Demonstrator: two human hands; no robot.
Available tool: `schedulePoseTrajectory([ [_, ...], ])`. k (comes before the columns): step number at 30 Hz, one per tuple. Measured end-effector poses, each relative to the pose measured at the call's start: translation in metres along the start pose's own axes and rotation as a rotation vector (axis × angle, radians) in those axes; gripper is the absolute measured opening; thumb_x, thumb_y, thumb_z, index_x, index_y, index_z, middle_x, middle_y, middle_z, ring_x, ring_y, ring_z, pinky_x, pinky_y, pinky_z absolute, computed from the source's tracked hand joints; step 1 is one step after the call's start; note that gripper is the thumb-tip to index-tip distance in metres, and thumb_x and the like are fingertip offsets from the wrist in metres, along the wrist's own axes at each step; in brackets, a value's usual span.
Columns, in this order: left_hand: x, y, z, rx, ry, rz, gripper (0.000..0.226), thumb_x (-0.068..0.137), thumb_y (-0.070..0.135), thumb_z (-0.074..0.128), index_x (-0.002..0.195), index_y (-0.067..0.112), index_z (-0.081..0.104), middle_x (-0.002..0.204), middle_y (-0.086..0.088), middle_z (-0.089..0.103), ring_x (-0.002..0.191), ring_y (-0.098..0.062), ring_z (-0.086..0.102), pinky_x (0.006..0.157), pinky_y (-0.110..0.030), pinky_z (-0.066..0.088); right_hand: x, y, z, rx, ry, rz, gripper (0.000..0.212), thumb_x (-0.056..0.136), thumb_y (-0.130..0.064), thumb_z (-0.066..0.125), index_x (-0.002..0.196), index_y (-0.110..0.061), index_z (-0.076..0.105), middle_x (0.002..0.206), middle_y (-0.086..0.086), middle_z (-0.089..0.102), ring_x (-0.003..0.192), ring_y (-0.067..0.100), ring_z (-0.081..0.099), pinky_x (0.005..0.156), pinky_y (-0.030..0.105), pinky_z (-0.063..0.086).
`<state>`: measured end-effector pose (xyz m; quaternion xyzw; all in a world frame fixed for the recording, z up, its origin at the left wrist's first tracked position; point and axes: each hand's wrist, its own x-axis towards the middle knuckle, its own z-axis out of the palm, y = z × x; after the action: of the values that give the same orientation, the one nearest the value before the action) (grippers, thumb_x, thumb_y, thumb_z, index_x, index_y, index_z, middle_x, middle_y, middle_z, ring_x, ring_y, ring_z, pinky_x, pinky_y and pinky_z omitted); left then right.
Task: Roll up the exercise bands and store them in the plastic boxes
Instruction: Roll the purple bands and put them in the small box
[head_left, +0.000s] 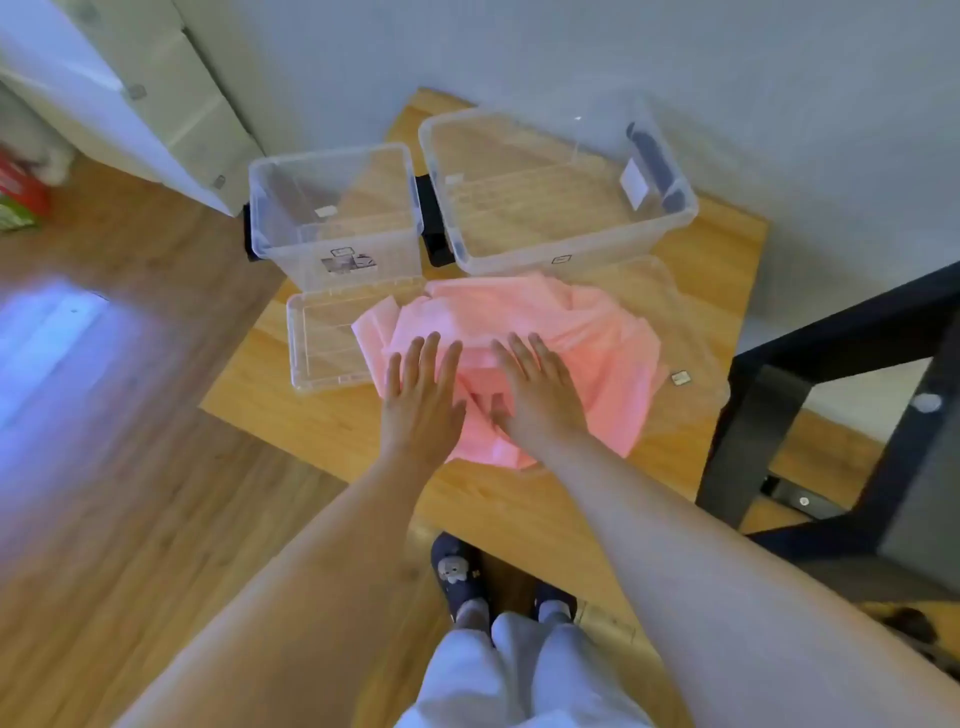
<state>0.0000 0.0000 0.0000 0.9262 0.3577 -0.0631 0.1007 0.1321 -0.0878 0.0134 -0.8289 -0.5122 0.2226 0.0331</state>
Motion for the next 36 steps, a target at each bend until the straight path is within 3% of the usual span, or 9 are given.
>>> schedulePoseTrajectory([
  [8,0.023,-0.039,0.026,-0.071,-0.023,0.040,0.087,0.088,0.057,0.057,0.154,0.018,0.017,0.162,-0.010,0.011,0.149,-0.030,0.011,0.119,-0.045,0.007,0.050,-0.002,0.019,-0.043,0.034,-0.028,0.078,0.092,-0.041,0.055,0.152,-0.019,0.010,0.160,0.000,0.011,0.148,0.022,0.001,0.119,0.037,0.003],
  [13,0.027,-0.031,0.051,-0.190,-0.012,0.063,0.089,0.082,0.064,0.053,0.152,0.022,0.017,0.161,-0.010,0.016,0.147,-0.031,0.019,0.118,-0.047,0.021,0.055,0.020,0.042,-0.063,0.176,0.026,0.042,0.090,-0.030,0.056,0.130,-0.019,0.049,0.129,0.000,0.052,0.123,0.025,0.042,0.099,0.035,0.027],
  [17,0.027,-0.013,0.063,-0.258,0.096,0.047,0.083,0.077,0.067,0.042,0.145,0.024,0.021,0.155,-0.013,0.030,0.138,-0.034,0.034,0.113,-0.049,0.029,0.059,0.037,0.043,0.120,0.243,0.049,0.013,0.087,-0.020,0.060,0.099,-0.015,0.062,0.104,0.004,0.063,0.105,0.028,0.053,0.082,0.036,0.032],
  [22,0.036,0.007,0.058,-0.308,0.193,0.013,0.075,0.084,0.061,0.048,0.143,0.018,0.027,0.151,-0.013,0.035,0.135,-0.032,0.035,0.114,-0.044,0.024,0.055,0.052,0.021,0.369,0.342,0.143,0.021,0.083,-0.012,0.062,0.103,-0.010,0.067,0.092,0.011,0.068,0.090,0.034,0.059,0.079,0.040,0.043],
  [26,0.044,0.018,0.048,-0.314,0.198,0.002,0.077,0.085,0.062,0.048,0.144,0.016,0.027,0.153,-0.013,0.033,0.137,-0.034,0.035,0.114,-0.050,0.025,0.057,0.075,-0.005,0.447,0.426,0.221,0.006,0.079,-0.008,0.060,0.085,-0.009,0.062,0.083,0.011,0.066,0.083,0.034,0.060,0.074,0.044,0.047],
  [31,0.048,0.026,0.037,-0.359,0.153,-0.034,0.077,0.086,0.069,0.039,0.144,0.020,0.028,0.153,-0.011,0.033,0.137,-0.029,0.032,0.114,-0.045,0.023,0.067,0.121,-0.045,0.415,0.551,0.392,0.024,0.082,-0.012,0.058,0.106,-0.013,0.061,0.101,0.009,0.066,0.098,0.034,0.058,0.085,0.047,0.045],
  [34,0.046,0.027,0.042,-0.366,0.125,-0.092,0.074,0.090,0.064,0.033,0.146,0.017,0.031,0.152,-0.015,0.035,0.138,-0.035,0.035,0.114,-0.048,0.025,0.063,0.138,-0.042,0.351,0.385,0.440,0.046,0.087,-0.022,0.061,0.131,-0.018,0.049,0.127,0.010,0.055,0.121,0.032,0.046,0.101,0.046,0.035],
  [36,0.043,0.026,0.046,-0.378,0.132,-0.149,0.068,0.090,0.059,0.034,0.145,0.019,0.028,0.151,-0.018,0.036,0.136,-0.038,0.037,0.112,-0.050,0.028,0.057,0.136,-0.032,0.278,0.313,0.362,0.060,0.084,-0.021,0.063,0.140,-0.017,0.042,0.138,0.011,0.046,0.131,0.032,0.036,0.107,0.042,0.026],
])
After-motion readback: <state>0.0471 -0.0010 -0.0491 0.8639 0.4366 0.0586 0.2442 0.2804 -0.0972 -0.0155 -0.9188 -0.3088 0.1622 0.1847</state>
